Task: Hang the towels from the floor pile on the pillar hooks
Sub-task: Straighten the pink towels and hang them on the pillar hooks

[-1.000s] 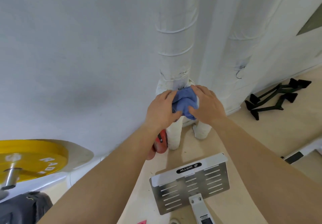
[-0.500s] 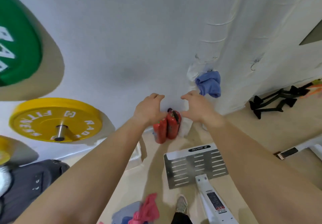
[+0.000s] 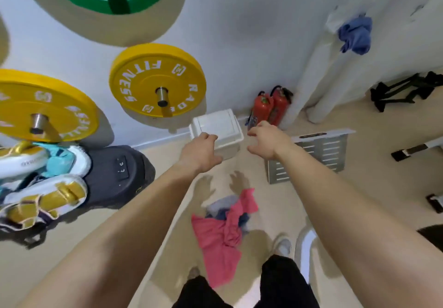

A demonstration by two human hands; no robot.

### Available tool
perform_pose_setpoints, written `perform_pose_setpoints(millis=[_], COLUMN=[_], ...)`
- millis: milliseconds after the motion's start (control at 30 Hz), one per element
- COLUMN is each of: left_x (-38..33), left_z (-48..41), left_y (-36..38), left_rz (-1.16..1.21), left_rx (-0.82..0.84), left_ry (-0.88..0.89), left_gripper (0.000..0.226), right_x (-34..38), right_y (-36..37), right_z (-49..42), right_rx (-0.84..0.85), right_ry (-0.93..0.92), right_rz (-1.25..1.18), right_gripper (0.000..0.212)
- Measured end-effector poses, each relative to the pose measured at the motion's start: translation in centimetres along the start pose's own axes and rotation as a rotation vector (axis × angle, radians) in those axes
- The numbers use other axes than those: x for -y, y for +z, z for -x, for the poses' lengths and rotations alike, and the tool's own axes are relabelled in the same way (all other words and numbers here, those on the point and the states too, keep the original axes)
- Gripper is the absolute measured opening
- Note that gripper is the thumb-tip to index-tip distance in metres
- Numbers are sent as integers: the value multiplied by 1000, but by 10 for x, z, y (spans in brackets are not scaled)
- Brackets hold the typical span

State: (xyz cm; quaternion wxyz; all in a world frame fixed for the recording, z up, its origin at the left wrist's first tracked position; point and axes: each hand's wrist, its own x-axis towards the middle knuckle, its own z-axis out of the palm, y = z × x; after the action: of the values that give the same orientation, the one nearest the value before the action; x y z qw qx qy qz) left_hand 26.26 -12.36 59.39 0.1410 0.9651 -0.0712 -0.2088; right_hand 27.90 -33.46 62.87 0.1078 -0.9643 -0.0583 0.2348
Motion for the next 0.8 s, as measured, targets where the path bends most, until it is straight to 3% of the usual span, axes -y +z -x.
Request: perform_pose_setpoints(millis=[233, 433, 533, 600, 800], left_x=[33, 43, 52, 62, 118], left_z=[76, 96, 90, 80, 28], left_y=[92, 234, 310, 363, 531], left_rz=[63, 173, 174, 200, 106], left_rx=[50, 118, 188, 225, 287], left_ry=[-117, -226, -196, -181, -170], left_gripper=[66, 57, 46, 40, 58], right_x=[19, -30, -55, -70, -117], right_y=[104, 252, 329, 380, 546], right_z=[41, 57, 58, 53, 9], right_rx=[91, 235, 273, 281, 330], right_ry=[-34, -7, 16, 46, 199], right_rz=[-45, -151, -186, -201, -255], right_gripper=[51, 40, 27, 30, 41])
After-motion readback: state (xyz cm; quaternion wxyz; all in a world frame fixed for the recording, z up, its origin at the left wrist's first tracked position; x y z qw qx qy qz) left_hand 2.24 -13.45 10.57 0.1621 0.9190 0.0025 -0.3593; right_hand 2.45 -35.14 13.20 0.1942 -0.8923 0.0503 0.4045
